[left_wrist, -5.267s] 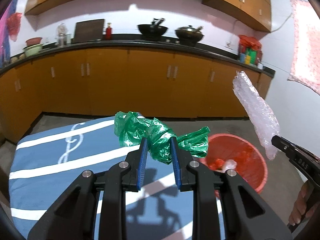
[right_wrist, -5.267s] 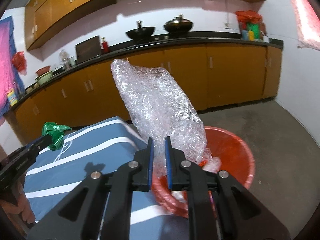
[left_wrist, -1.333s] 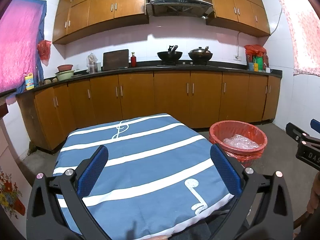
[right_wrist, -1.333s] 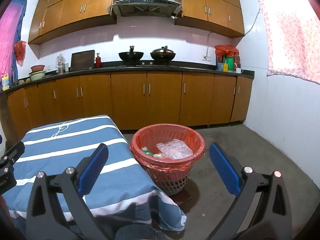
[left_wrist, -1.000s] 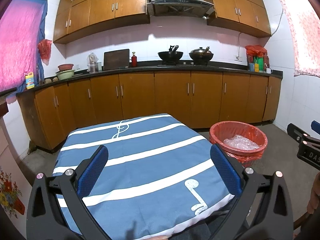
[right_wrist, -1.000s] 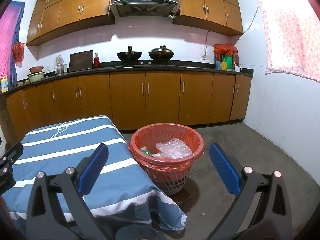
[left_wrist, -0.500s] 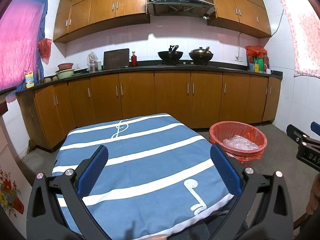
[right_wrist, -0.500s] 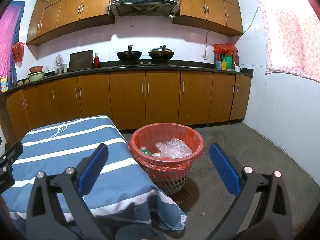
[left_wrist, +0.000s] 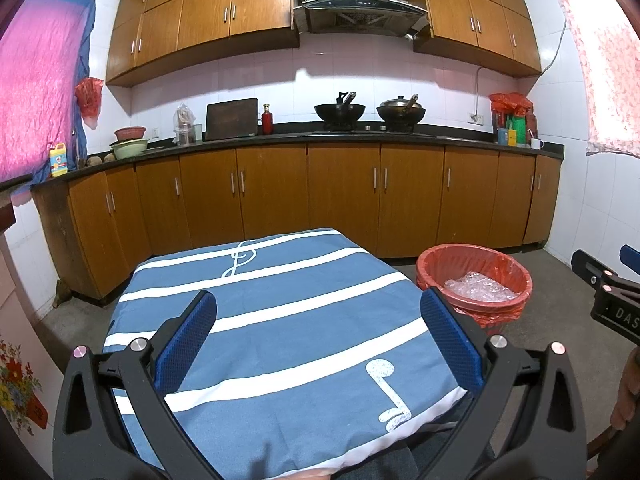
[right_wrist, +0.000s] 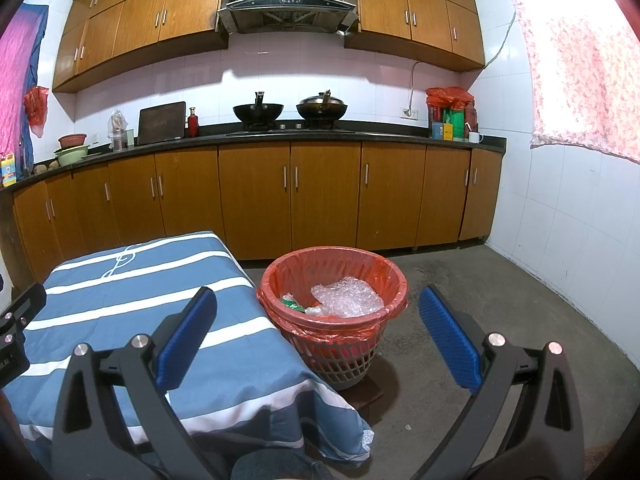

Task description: Collect trash

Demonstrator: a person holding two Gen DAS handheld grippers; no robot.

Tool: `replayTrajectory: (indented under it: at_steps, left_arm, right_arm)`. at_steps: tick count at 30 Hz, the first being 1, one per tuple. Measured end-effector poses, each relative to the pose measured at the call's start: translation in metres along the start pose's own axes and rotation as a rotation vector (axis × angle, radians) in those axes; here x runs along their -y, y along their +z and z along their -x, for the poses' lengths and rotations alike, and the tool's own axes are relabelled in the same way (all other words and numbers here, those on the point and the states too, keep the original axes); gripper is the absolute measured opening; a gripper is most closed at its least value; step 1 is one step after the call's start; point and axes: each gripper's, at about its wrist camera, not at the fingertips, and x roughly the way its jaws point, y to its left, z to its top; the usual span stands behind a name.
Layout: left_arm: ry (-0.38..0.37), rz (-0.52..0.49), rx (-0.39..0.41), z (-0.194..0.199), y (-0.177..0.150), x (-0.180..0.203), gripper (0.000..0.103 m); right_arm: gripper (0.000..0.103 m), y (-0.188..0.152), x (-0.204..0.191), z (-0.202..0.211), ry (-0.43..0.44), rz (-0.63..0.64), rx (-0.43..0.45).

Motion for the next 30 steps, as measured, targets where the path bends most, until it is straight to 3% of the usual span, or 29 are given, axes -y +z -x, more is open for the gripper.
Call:
replayTrajectory:
  at_steps: [30]
  left_arm:
    - [-0.001, 0.000, 0.000, -0.0003, -0.0007, 0.0000, 0.101]
  right_arm:
    - [0.099, -0.0019, -0.0018, 0.0011, 0.001, -0.001, -0.001]
